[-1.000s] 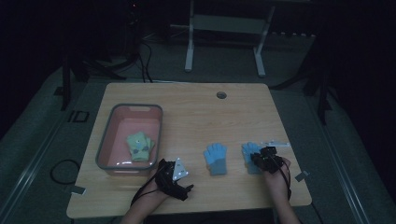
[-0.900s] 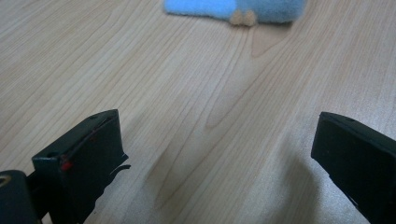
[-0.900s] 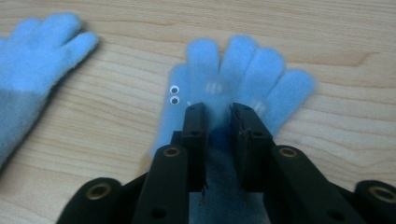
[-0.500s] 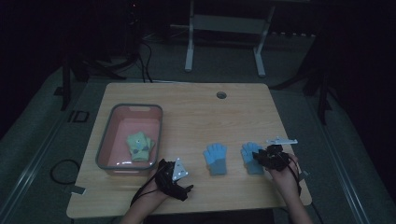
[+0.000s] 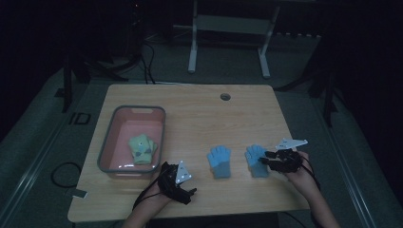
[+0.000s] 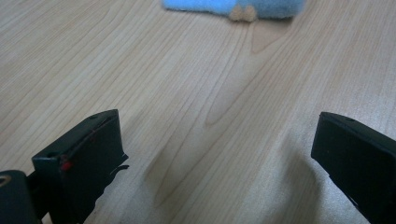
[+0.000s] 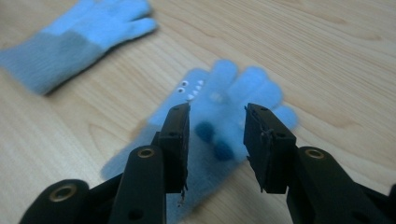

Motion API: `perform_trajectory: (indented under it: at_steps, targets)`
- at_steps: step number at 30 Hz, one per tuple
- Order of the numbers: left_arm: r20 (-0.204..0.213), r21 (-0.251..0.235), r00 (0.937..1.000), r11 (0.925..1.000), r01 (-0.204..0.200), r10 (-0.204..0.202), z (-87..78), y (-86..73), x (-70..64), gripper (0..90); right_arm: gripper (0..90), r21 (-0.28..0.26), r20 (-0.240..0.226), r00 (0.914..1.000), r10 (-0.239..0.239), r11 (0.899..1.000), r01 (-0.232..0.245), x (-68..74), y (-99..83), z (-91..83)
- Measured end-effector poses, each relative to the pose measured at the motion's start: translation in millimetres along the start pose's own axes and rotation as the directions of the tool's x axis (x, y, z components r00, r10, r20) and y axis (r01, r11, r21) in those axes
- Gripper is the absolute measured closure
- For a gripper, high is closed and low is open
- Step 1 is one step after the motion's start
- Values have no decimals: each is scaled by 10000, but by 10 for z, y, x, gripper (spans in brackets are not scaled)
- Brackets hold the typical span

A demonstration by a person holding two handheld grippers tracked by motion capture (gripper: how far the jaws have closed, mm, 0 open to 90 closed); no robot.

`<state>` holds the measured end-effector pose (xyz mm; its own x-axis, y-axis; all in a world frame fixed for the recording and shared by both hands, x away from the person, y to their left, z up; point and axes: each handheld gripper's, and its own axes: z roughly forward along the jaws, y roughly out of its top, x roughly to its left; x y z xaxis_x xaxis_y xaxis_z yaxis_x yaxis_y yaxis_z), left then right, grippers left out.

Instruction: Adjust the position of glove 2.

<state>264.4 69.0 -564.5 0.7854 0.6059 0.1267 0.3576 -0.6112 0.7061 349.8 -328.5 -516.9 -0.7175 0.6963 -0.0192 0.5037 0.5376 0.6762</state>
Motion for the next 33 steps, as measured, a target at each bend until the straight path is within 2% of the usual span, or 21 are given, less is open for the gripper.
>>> perform_trajectory:
  at_steps: [4, 6, 14, 17, 20, 22, 24, 28, 33]
  targets:
    - [0, 55, 10000, 10000, -47, 47, 3, -1, -4, 26, 609, 98, -359, 9986, -385, 9992, 389, -14, -1, 66]
    - [18, 36, 10000, 10000, -39, 38, 1, -1, -1, 26, 591, 224, -313, 9984, -465, 9986, 472, -25, -1, 99]
    - [13, 29, 10000, 10000, -43, 43, 2, -4, 1, 26, 558, 596, -677, 9974, -244, 9978, 285, -99, -89, 250]
    - [4, 32, 10000, 10000, -30, 30, 4, -5, 0, 26, 580, 475, -625, 9975, -321, 9983, 351, -99, -122, 256]
    - [-23, 66, 10000, 10000, -55, 56, 7, -5, -2, 26, 650, 453, -436, 9976, -538, 9974, 558, -66, -131, 257]
    - [-47, 86, 10000, 9999, -62, 62, 9, -6, 0, 27, 763, 540, -466, 9980, -429, 9975, 454, -37, -119, 256]
    - [-32, 70, 10000, 10000, -58, 58, 8, -5, -2, 26, 803, 577, -418, 9985, -339, 9977, 363, -16, -109, 261]
    - [-25, 71, 10000, 10000, -64, 64, 7, -5, -2, 27, 830, 579, -558, 9981, 265, 9981, -232, -32, -82, 239]
    - [-51, 97, 9999, 9999, -95, 95, 9, -6, 0, 26, 833, 350, -357, 9984, 438, 9985, -425, 6, 24, 133]
